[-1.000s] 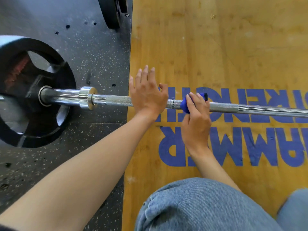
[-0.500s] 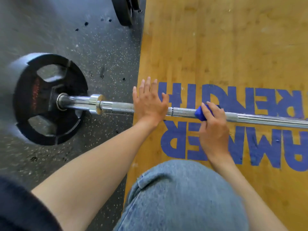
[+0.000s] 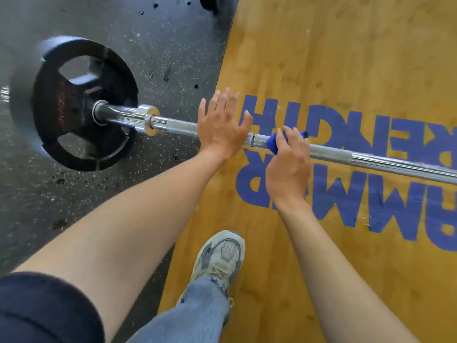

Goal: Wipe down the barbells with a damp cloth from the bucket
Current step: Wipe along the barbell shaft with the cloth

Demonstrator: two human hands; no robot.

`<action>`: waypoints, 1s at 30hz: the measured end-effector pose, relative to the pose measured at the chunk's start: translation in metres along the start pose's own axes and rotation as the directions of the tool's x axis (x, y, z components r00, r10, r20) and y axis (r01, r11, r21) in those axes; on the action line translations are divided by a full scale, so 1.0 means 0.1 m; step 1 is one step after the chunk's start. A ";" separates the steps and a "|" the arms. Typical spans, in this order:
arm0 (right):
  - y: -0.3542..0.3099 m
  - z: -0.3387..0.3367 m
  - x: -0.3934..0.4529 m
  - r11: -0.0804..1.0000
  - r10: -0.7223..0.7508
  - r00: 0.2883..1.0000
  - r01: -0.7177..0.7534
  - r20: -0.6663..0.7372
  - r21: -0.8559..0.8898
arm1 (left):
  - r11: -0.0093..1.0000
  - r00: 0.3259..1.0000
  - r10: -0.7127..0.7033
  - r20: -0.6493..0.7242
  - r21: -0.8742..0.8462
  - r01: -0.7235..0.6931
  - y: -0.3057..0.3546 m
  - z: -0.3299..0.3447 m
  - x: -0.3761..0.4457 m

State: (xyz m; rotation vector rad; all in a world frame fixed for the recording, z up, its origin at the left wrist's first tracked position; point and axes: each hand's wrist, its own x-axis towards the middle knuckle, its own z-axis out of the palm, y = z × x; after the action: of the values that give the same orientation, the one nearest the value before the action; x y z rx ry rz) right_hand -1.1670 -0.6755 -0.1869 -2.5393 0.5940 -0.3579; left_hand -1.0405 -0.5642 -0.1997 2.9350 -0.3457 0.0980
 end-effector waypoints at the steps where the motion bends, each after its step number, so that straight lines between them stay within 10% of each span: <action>1: 0.01 0.00 -0.05 0.996 -0.090 0.995 0.090 0.031 0.003 | 1.000 1.000 0.005 -0.007 0.009 -0.005 0.01 0.00 -0.03; 3: 0.16 -0.09 -0.13 0.979 -0.200 0.978 0.202 0.060 -0.018 | 1.000 1.000 0.002 0.009 0.013 -0.002 -0.01 -0.02 -0.10; 8: 0.12 -0.13 -0.28 0.998 0.068 0.998 -0.068 -0.017 -0.010 | 1.000 1.000 -0.005 -0.013 0.010 0.005 -0.07 -0.03 -0.33; 13: -0.04 -0.04 -0.51 0.954 -0.295 0.946 0.300 0.136 -0.013 | 0.999 0.991 -0.022 -0.132 -0.028 0.018 -0.14 0.00 -0.62; 18: 0.09 -0.21 -0.87 0.999 -0.021 0.999 0.022 0.032 -0.048 | 0.999 0.984 0.003 -0.180 -0.051 -0.012 -0.20 -0.03 -1.00; 23: -0.10 -0.21 -1.09 0.971 -0.236 0.954 0.240 0.184 0.002 | 0.999 0.979 -0.007 -0.202 -0.032 0.001 -0.23 -0.09 -1.38; 30: -0.04 -0.33 -1.51 0.997 -0.075 0.991 0.078 0.110 -0.023 | 1.000 0.984 0.007 -0.178 0.001 -0.007 -0.26 -0.15 -1.89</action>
State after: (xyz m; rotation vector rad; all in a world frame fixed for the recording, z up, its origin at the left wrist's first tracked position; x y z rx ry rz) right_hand -1.3088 -0.6147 -0.1775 -2.5939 0.4649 -0.2377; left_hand -1.2183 -0.4947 -0.2063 2.8964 -0.3287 0.3596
